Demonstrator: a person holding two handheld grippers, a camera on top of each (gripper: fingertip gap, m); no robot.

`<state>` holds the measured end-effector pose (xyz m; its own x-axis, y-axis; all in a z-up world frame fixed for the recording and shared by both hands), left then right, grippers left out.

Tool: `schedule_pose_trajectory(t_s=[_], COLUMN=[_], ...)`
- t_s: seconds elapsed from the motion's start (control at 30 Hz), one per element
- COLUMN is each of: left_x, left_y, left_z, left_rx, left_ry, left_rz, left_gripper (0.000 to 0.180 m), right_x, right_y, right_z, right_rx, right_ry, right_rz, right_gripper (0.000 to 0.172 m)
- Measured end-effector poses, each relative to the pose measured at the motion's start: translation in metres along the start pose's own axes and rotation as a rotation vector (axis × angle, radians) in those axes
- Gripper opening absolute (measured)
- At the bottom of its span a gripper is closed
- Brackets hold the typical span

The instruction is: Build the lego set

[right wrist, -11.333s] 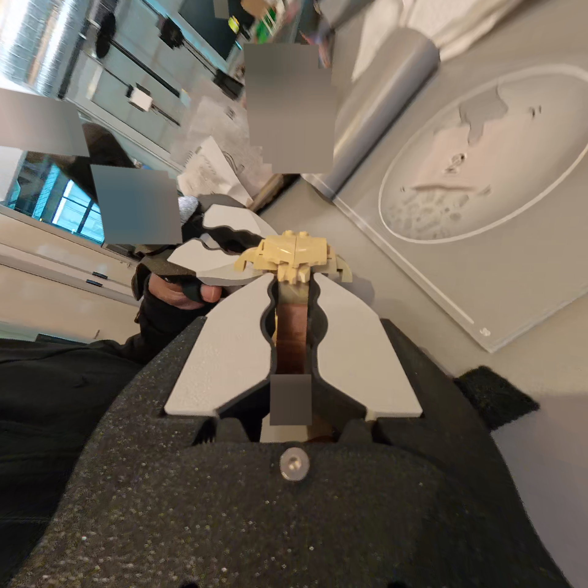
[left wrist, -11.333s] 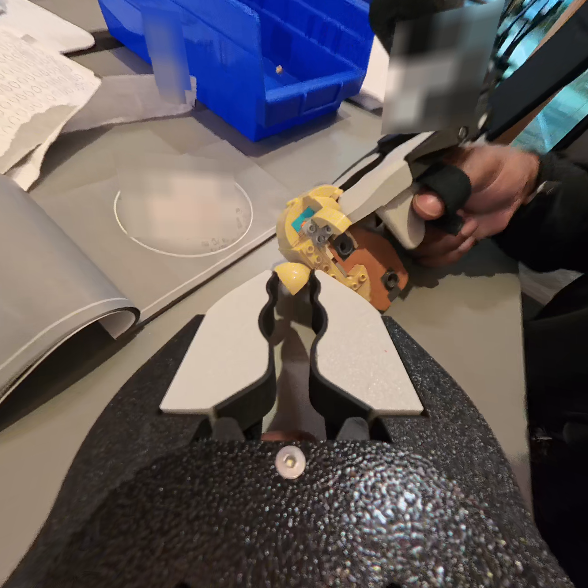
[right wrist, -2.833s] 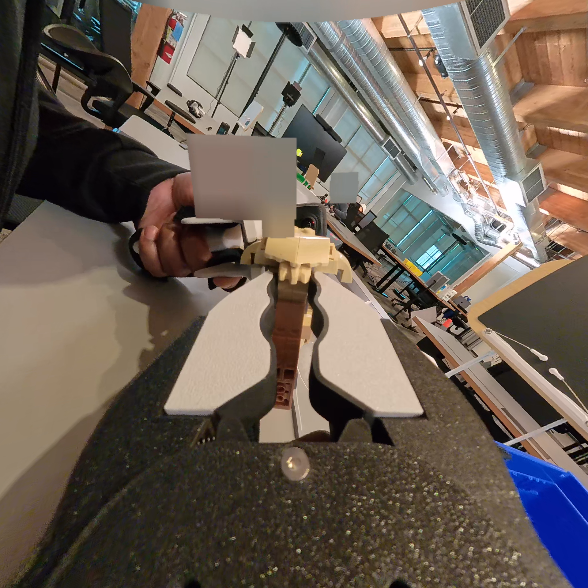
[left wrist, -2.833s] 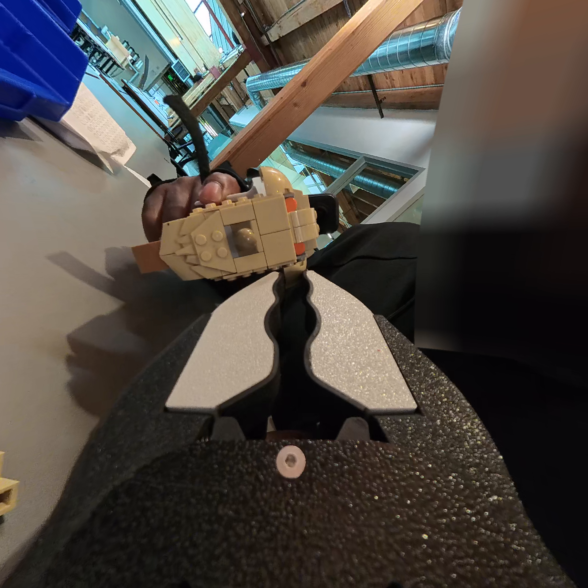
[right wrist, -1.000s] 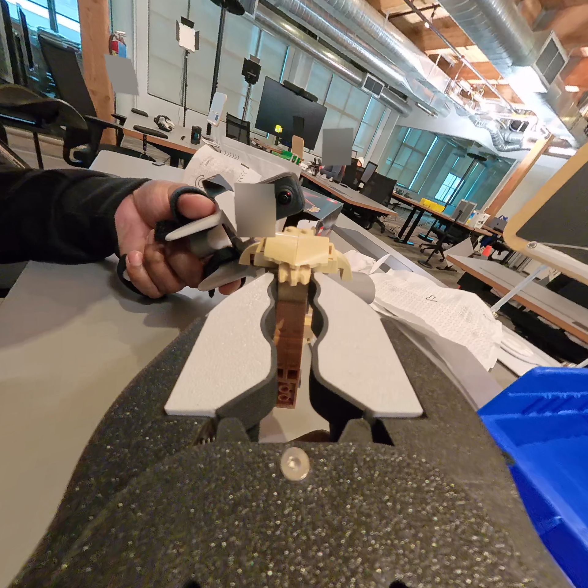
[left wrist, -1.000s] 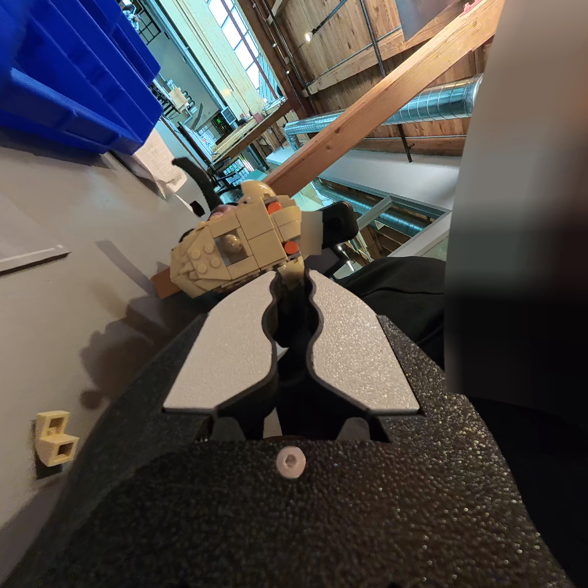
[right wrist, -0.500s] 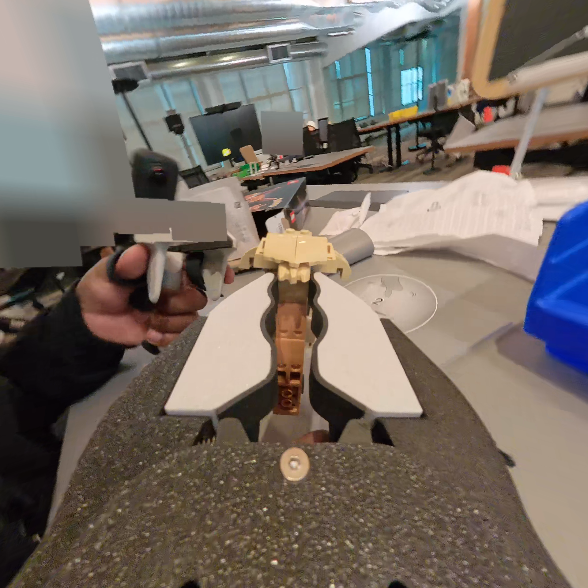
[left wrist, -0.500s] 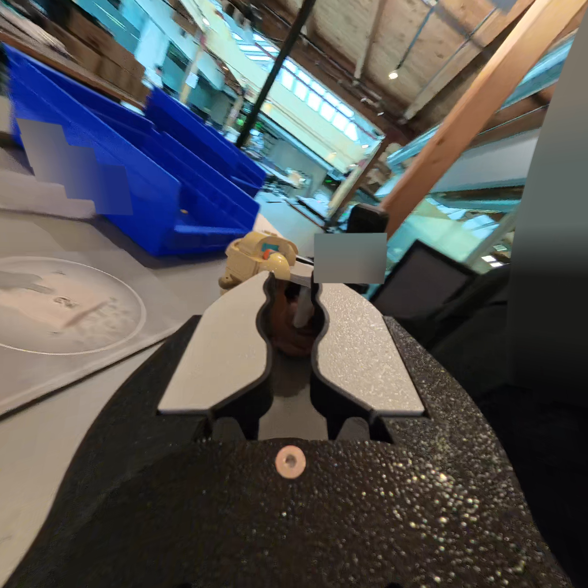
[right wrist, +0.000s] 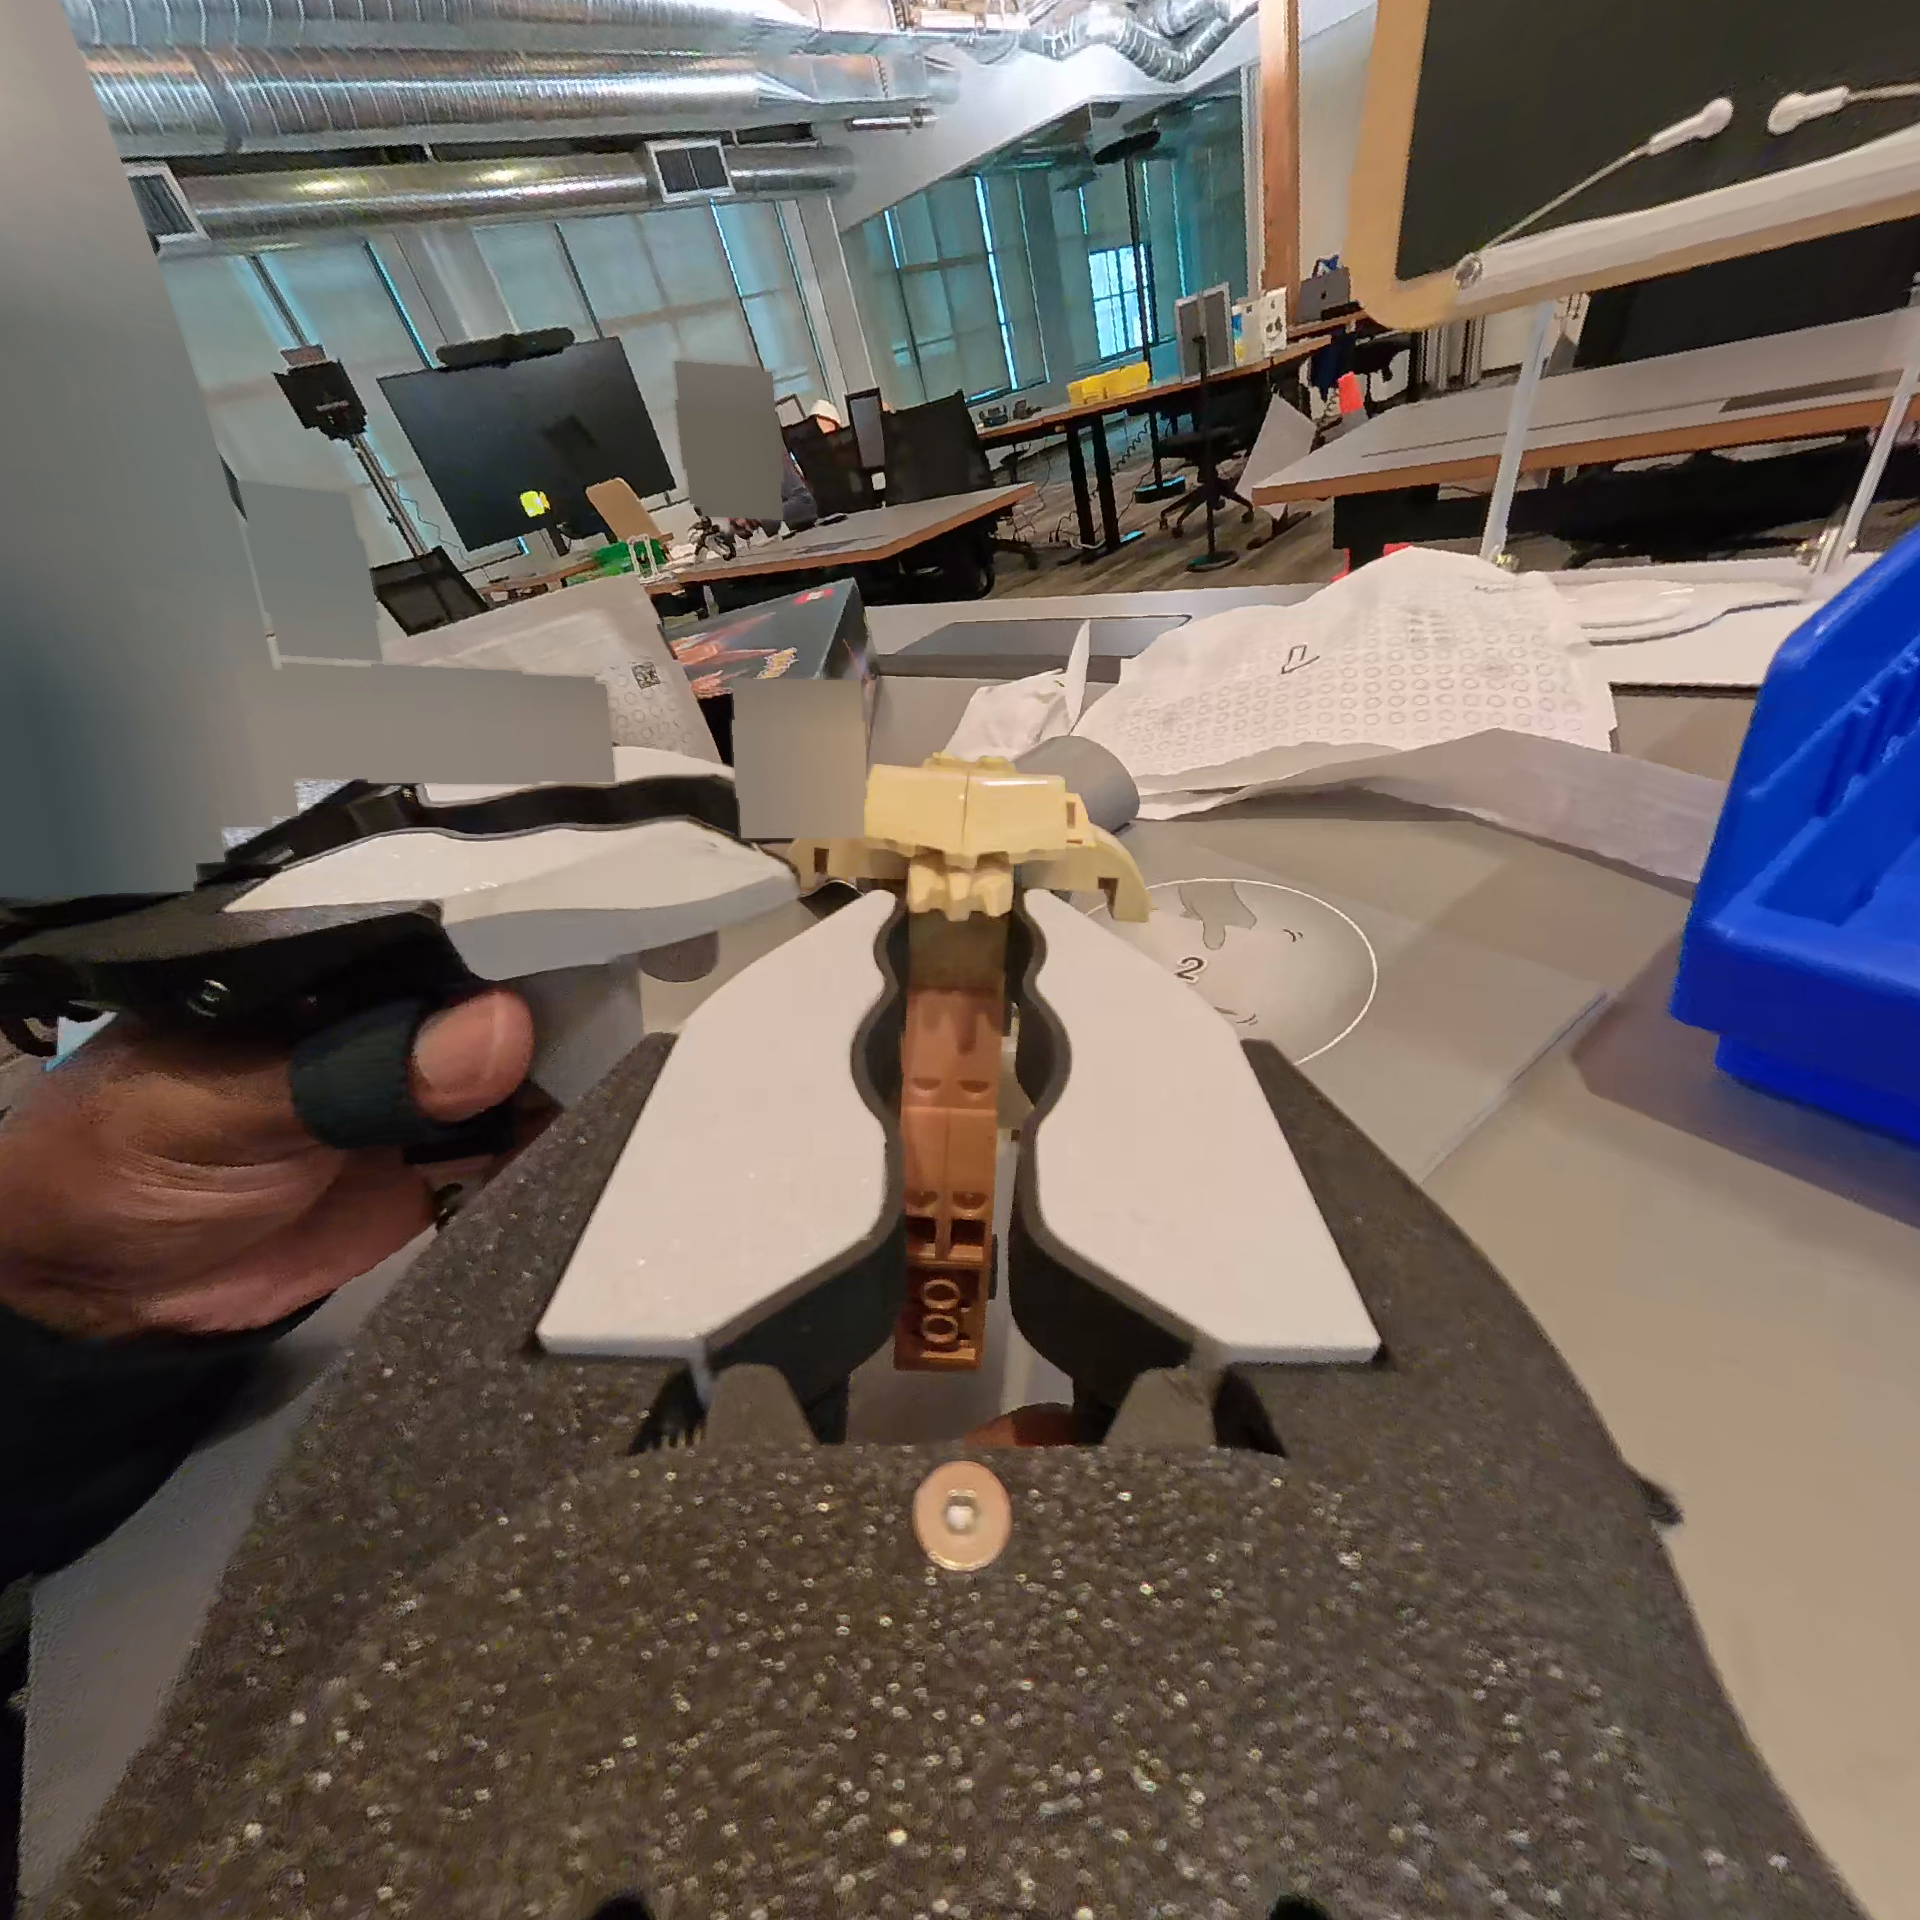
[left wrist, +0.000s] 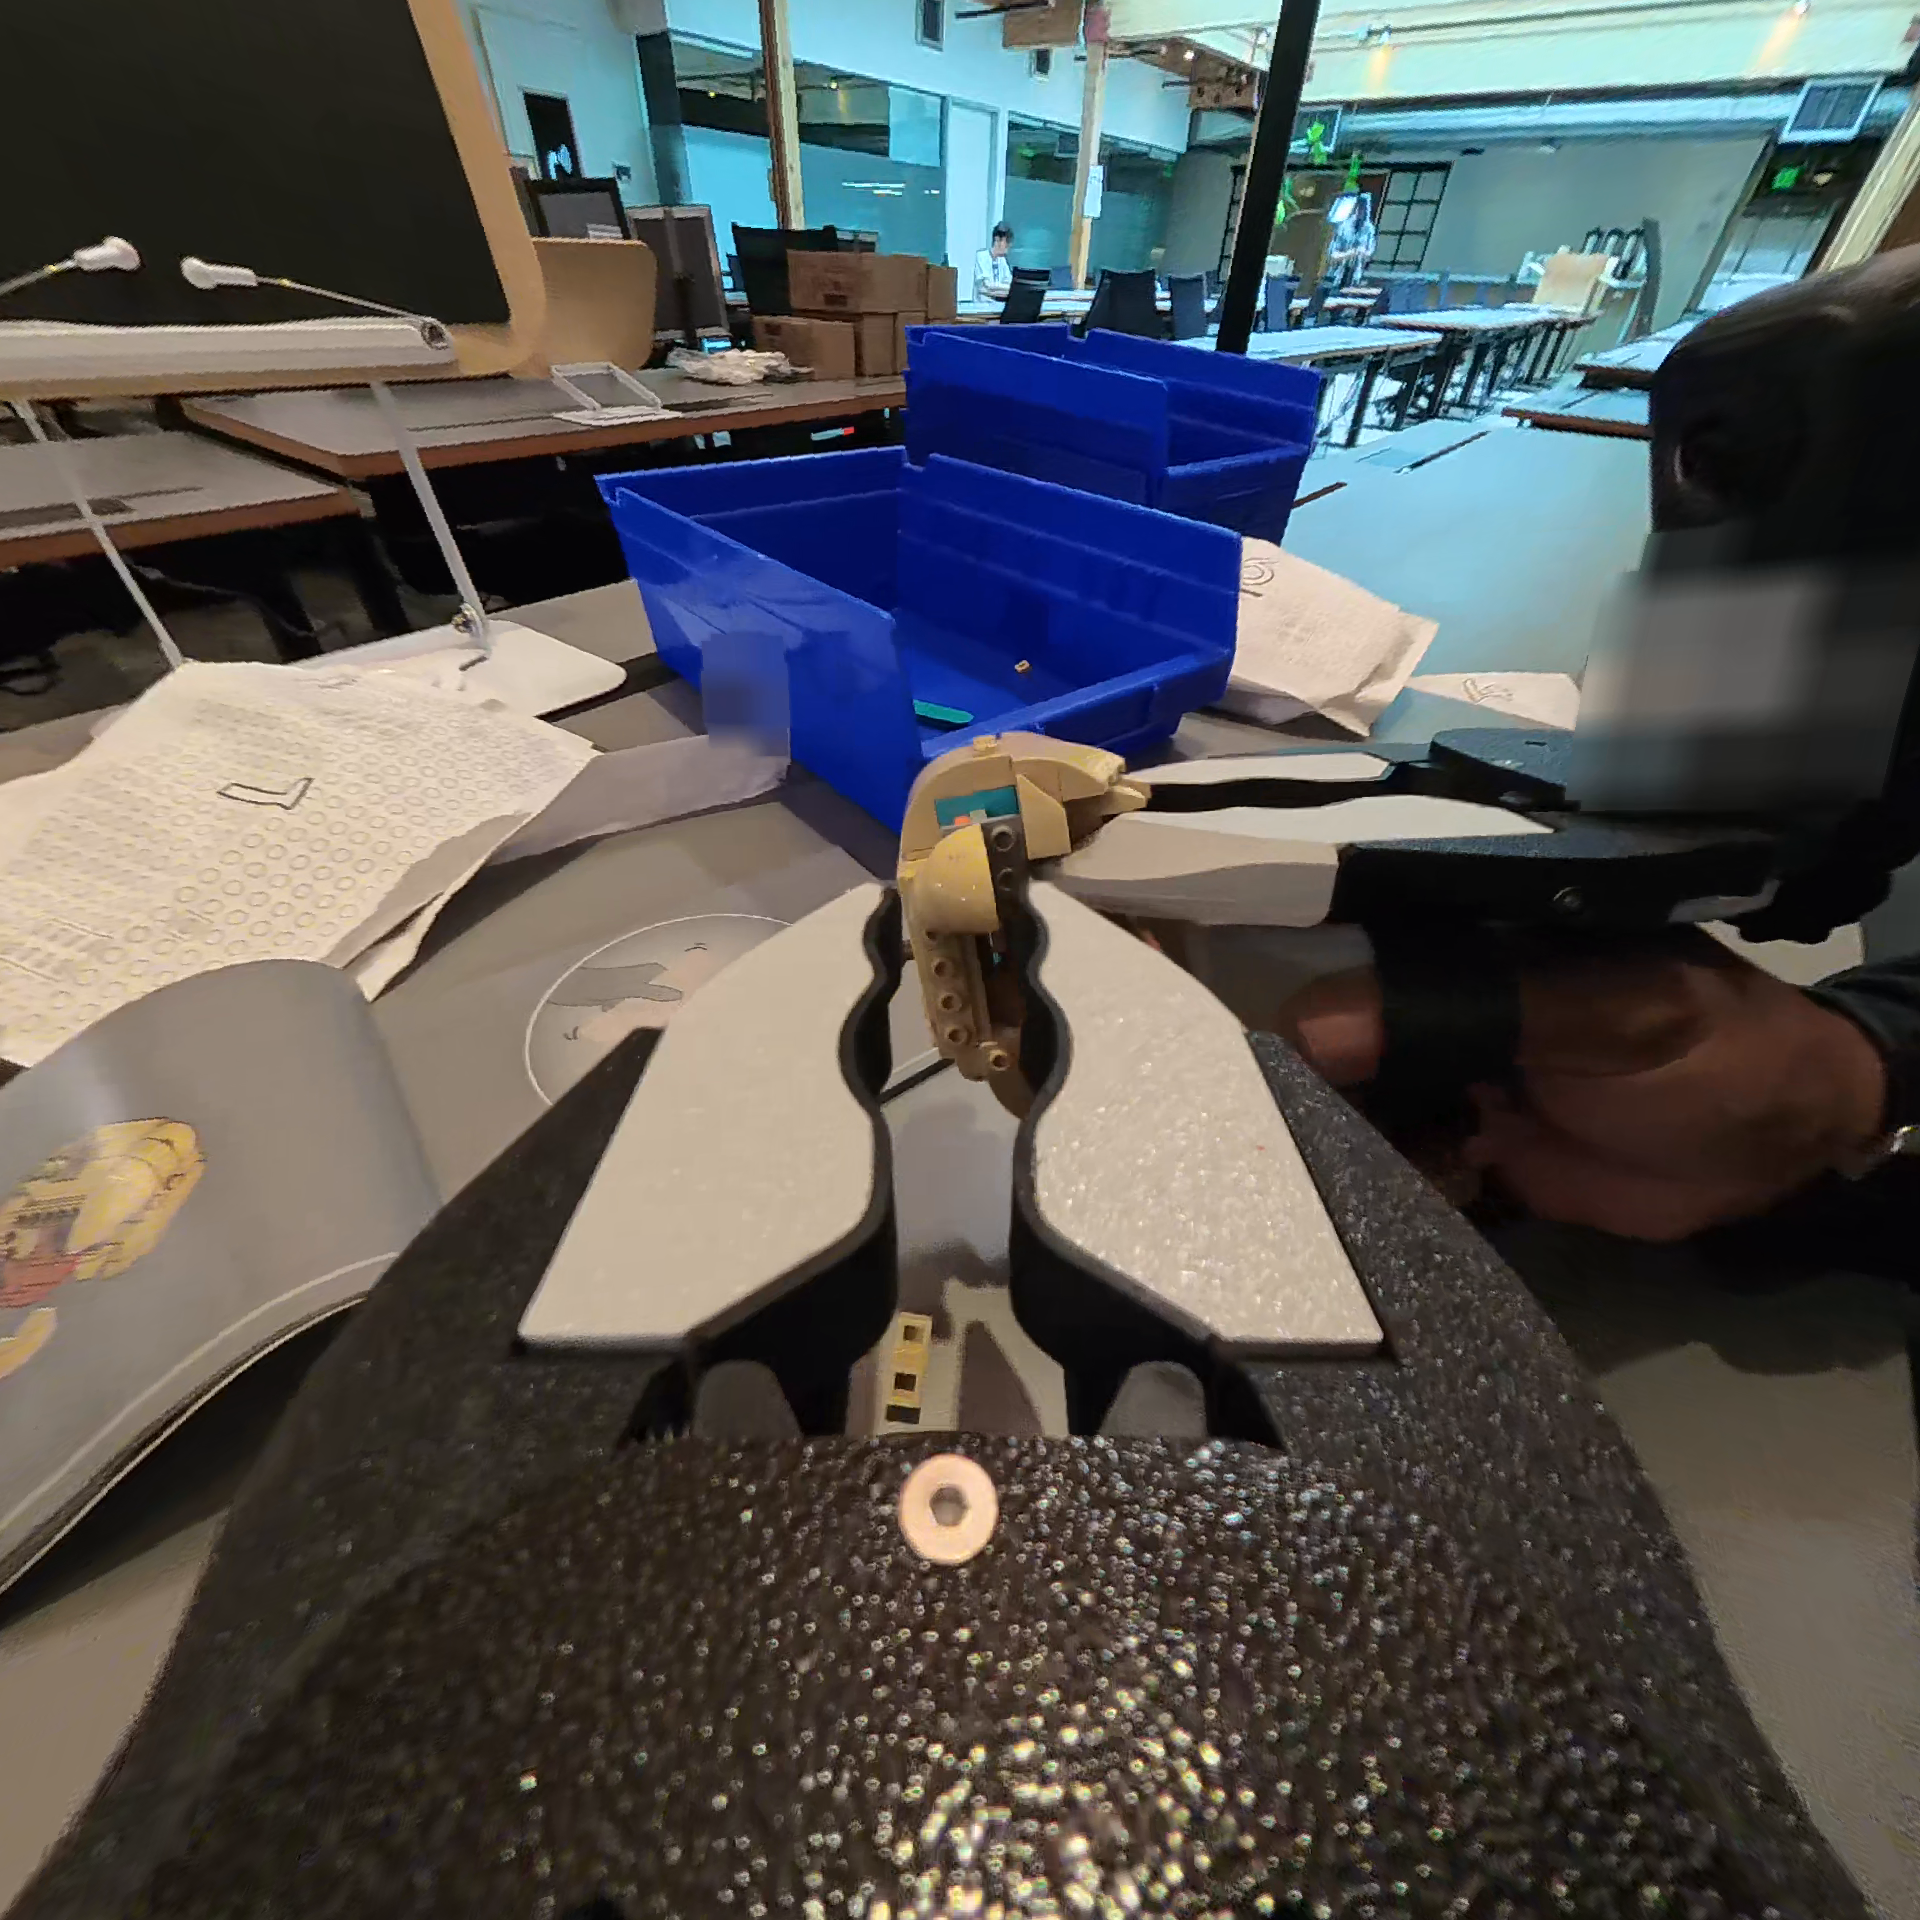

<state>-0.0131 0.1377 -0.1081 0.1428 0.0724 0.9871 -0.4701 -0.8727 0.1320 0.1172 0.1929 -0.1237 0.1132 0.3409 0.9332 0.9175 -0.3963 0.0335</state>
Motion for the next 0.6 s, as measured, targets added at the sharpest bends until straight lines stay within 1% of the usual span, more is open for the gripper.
schedule_pose_trajectory(t_s=[0.1, 0.23, 0.33, 0.5, 0.6], left_x=[0.001, 0.003, 0.007, 0.011, 0.011], left_y=[0.001, 0.005, 0.010, 0.018, 0.021], left_z=[0.002, 0.005, 0.009, 0.012, 0.013], left_rx=[-0.004, 0.006, -0.011, -0.069, -0.076], left_ry=[-0.041, -0.138, -0.211, -0.267, -0.296], left_rz=[0.000, 0.002, 0.030, 0.078, 0.105], left_gripper=[0.014, 0.013, 0.013, 0.012, 0.012], right_x=[0.001, 0.002, 0.005, 0.009, 0.009], right_y=[0.001, 0.003, 0.008, 0.014, 0.016], right_z=[-0.003, -0.004, -0.006, -0.010, -0.012], right_rx=[0.025, 0.065, 0.116, 0.182, 0.196], right_ry=[0.019, 0.072, 0.132, 0.238, 0.258], right_rz=[0.012, 0.024, 0.046, 0.069, 0.074], right_gripper=[0.018, 0.017, 0.018, 0.018, 0.018])
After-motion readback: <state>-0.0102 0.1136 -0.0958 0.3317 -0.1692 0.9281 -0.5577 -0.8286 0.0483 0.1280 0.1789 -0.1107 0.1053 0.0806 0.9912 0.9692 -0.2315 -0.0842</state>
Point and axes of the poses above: each gripper's, where its closed fingertips meet, y back along the fingers, x out of its top, z = x × y across the jaws, the point moved 8 cm from there along y, back along the fingers, and after that the axes turned 7 degrees about -y, right-handed, at the moved point
